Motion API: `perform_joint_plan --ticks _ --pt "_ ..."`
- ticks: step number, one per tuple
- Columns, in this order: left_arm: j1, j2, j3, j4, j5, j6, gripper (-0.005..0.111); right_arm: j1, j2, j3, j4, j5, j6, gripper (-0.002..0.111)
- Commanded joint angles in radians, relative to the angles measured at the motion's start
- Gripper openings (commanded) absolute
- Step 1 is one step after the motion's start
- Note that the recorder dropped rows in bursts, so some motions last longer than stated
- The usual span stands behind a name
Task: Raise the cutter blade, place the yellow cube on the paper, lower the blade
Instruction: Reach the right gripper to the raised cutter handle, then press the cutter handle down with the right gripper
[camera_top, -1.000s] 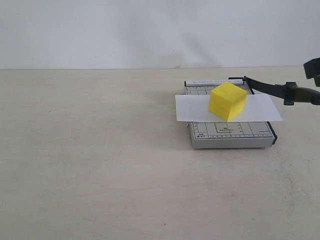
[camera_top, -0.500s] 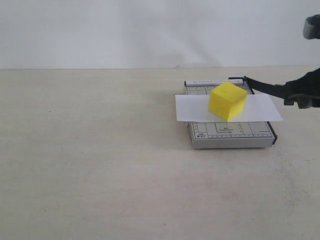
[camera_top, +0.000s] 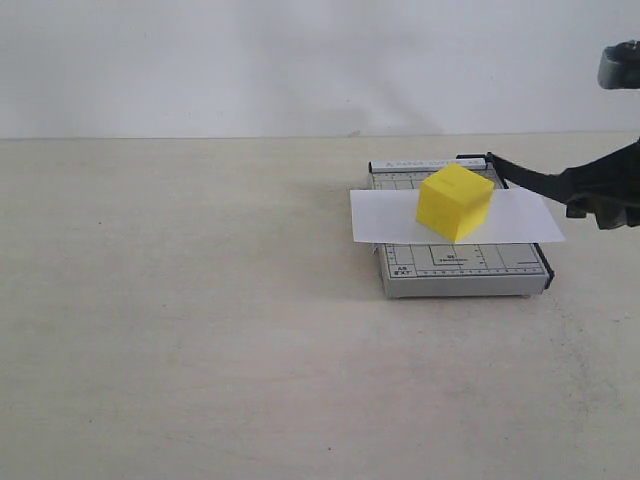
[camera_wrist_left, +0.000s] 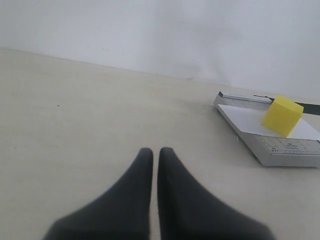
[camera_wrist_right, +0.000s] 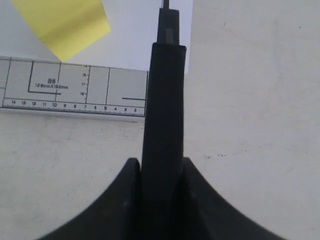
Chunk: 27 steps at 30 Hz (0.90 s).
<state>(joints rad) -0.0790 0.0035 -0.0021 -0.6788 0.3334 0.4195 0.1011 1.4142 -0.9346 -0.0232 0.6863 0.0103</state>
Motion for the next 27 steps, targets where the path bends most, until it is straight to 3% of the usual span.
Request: perform_joint_plan --ticks 1,27 --pt "0.003 -0.004 0.002 -0.012 -0.002 0.001 0.005 -0.001 0.089 0.000 0.033 -0.043 -0.010 0.000" --pt "0.003 -0.004 0.002 -0.012 -0.002 0.001 0.005 -0.001 0.320 0.000 0.097 -0.069 -0.022 0.000"
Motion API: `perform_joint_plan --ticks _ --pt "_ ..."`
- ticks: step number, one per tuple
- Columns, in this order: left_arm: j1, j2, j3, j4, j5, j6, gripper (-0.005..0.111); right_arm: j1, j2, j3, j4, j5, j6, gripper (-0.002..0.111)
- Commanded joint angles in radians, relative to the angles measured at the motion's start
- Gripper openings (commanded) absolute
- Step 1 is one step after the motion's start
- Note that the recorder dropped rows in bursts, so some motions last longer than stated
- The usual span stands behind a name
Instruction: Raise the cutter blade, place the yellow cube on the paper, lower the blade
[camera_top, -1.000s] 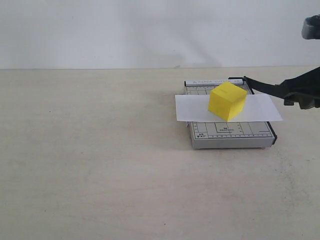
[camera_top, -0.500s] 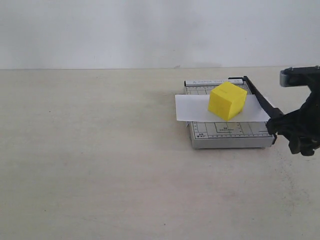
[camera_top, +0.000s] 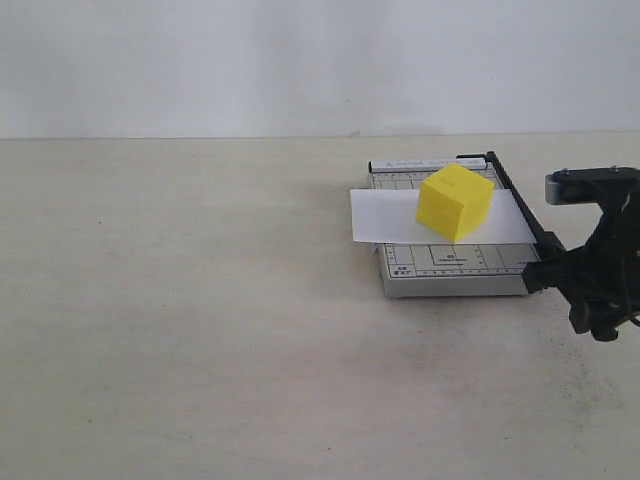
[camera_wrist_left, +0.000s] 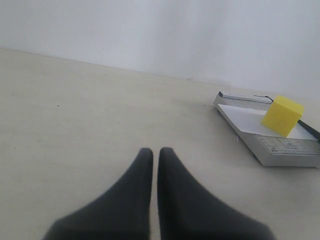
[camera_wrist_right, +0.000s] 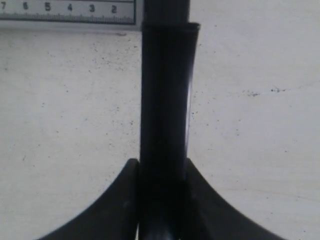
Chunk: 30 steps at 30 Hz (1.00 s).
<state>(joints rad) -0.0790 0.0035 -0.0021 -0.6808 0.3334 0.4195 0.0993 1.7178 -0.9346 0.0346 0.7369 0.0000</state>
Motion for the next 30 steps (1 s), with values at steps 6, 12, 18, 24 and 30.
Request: perform_joint_plan --ticks 6,12,18,24,30 --pt "0.003 -0.004 0.002 -0.010 -0.002 0.001 0.005 0.001 0.013 0.000 0.039 -0.101 -0.014 0.018" --pt "0.003 -0.004 0.002 -0.010 -0.002 0.001 0.005 0.001 0.009 0.000 0.030 -0.055 -0.009 0.050" --pt "0.003 -0.004 0.002 -0.010 -0.013 0.001 0.005 0.001 -0.047 0.000 -0.010 0.083 0.022 0.050" --pt "0.003 -0.004 0.002 -0.010 -0.018 0.001 0.005 0.001 -0.224 0.000 -0.133 0.271 0.155 0.050" --pt "0.003 -0.004 0.002 -0.010 -0.018 0.001 0.005 0.003 -0.548 0.049 0.040 0.226 0.107 0.049"
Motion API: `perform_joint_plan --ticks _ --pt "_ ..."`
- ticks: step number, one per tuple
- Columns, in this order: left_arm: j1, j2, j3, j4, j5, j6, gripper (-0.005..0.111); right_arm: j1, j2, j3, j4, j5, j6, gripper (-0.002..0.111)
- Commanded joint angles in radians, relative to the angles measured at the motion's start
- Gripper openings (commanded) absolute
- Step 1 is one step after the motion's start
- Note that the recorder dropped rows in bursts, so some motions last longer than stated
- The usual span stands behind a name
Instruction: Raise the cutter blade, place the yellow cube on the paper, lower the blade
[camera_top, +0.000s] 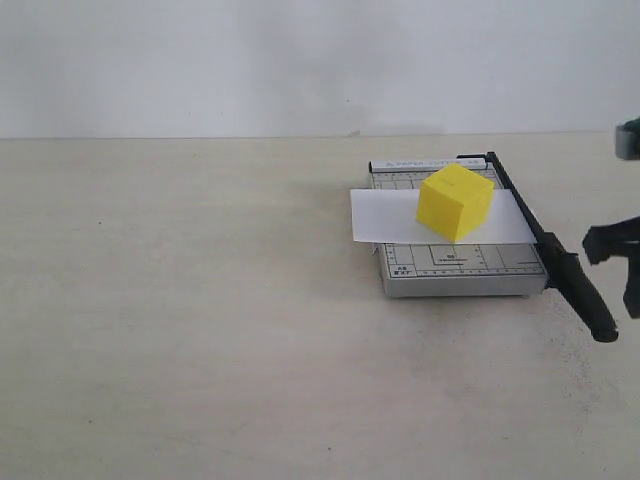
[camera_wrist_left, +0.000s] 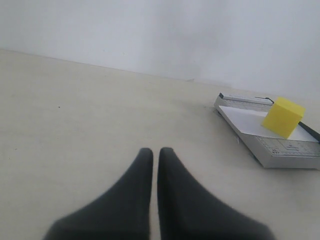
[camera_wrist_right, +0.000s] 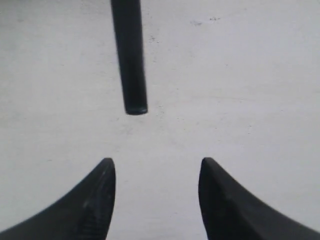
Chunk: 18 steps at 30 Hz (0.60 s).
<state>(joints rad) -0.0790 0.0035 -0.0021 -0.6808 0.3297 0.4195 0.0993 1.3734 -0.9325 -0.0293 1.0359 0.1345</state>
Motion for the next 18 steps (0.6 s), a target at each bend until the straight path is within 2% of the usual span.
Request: perform_joint_plan --ticks 1,3,5,7,12,18 --pt "0.003 -0.004 0.002 -0.010 -0.015 0.001 0.005 0.003 -0.277 0.072 0.125 -0.147 -0.024 0.046" --pt "0.003 -0.004 0.002 -0.010 -0.015 0.001 0.005 0.003 -0.433 0.144 0.155 -0.308 -0.028 0.030" --pt "0.003 -0.004 0.002 -0.010 -0.015 0.001 0.005 0.003 -0.581 0.220 0.159 -0.455 -0.061 0.003" --pt "0.003 -0.004 0.002 -0.010 -0.015 0.001 0.005 0.003 -0.738 0.304 0.154 -0.582 -0.093 0.000" --pt "0.003 -0.004 0.002 -0.010 -0.015 0.001 0.005 0.003 -1.010 0.467 0.152 -0.748 -0.096 0.000" --pt "0.003 -0.004 0.002 -0.010 -0.015 0.001 0.005 0.003 -1.079 0.623 0.155 -0.772 -0.185 0.000"
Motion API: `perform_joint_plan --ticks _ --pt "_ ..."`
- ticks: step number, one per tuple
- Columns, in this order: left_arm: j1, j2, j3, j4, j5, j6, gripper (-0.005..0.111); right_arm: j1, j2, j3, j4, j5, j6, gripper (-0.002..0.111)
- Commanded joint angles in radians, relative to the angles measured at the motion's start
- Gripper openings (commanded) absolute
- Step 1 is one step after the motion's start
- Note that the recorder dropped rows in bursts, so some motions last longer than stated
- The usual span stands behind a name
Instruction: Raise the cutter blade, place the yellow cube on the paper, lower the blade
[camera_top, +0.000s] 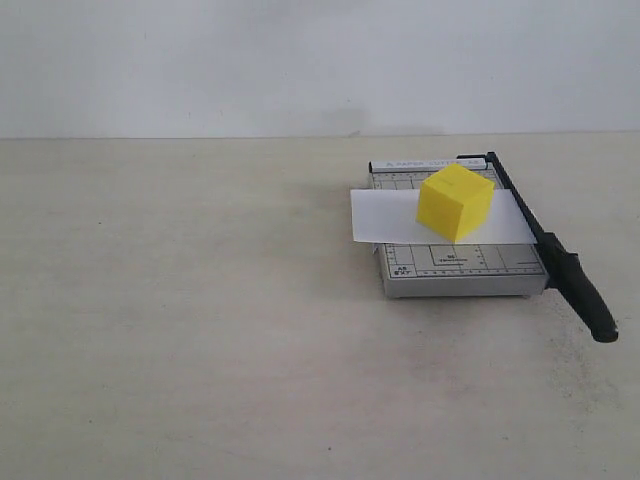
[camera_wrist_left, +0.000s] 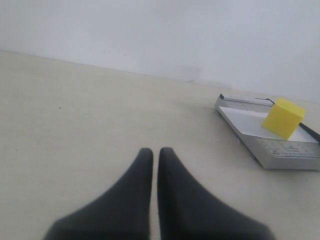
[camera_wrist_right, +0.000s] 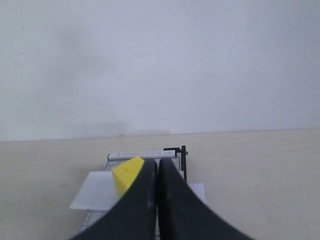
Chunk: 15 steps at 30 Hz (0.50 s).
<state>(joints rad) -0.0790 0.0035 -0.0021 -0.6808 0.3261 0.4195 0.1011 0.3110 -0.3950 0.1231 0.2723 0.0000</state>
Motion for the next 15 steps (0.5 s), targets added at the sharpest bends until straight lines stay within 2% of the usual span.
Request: perform_joint_plan --ticks 1,5,9,15 --pt "0.003 -0.004 0.002 -0.010 -0.011 0.001 0.005 0.001 -0.016 0.104 0.003 0.004 -0.048 0.000" --pt "0.003 -0.004 0.002 -0.010 -0.011 0.001 0.005 0.001 -0.021 0.114 0.003 0.115 -0.021 0.000" --pt "0.003 -0.004 0.002 -0.010 -0.011 0.001 0.005 0.001 -0.021 0.114 0.018 0.054 -0.082 0.000" --pt "0.003 -0.004 0.002 -0.010 -0.011 0.001 0.005 -0.001 -0.025 0.153 -0.201 0.021 0.013 0.000"
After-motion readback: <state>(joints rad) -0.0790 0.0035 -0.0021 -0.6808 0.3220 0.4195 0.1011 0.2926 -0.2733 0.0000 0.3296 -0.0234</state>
